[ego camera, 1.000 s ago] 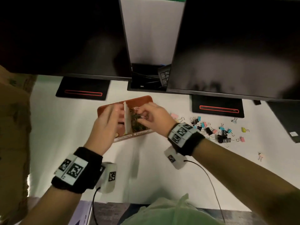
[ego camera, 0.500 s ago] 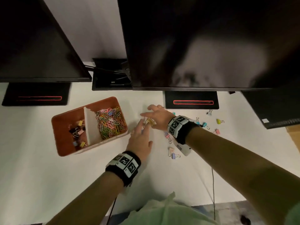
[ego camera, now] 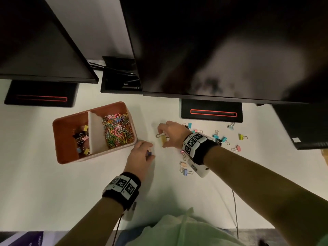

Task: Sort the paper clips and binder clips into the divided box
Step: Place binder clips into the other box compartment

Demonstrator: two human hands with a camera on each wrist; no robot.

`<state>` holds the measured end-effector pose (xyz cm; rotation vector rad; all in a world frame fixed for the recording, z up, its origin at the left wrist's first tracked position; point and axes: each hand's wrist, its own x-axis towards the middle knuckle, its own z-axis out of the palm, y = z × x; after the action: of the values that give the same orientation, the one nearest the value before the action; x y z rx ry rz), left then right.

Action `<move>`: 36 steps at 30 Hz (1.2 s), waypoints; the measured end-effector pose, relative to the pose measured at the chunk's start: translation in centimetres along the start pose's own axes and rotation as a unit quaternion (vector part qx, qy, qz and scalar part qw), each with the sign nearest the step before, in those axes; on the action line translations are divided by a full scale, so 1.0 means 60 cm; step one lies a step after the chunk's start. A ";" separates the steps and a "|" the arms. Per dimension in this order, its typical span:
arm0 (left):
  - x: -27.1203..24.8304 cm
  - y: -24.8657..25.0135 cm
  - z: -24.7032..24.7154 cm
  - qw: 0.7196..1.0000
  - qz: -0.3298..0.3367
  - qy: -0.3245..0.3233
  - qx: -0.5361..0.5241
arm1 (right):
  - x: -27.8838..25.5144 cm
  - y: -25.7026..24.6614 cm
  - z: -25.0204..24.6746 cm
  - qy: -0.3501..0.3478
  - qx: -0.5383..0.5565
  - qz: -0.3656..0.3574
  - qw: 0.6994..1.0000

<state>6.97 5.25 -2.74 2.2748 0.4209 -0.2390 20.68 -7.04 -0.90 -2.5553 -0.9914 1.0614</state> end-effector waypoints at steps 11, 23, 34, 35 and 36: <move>-0.039 -0.027 -0.014 0.996 -0.066 0.022 -0.057 | -0.024 -0.031 0.027 -0.001 0.010 -0.044 0.999; -0.115 -0.028 -0.158 0.987 0.031 0.068 -0.144 | -0.063 -0.074 0.045 0.055 0.095 -0.107 0.988; -0.071 -0.119 -0.341 0.951 -0.088 0.157 -0.253 | 0.013 -0.357 -0.037 0.170 0.150 -0.190 0.955; -0.068 -0.124 -0.346 0.949 -0.098 0.158 -0.254 | 0.021 -0.373 -0.038 0.168 0.161 -0.177 0.956; -0.068 -0.125 -0.349 0.951 -0.096 0.166 -0.242 | 0.024 -0.382 -0.038 0.166 0.168 -0.166 0.957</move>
<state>1.18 24.62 7.37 1.7882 0.7858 0.1445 11.33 11.32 9.48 -2.1040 -0.9999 0.6194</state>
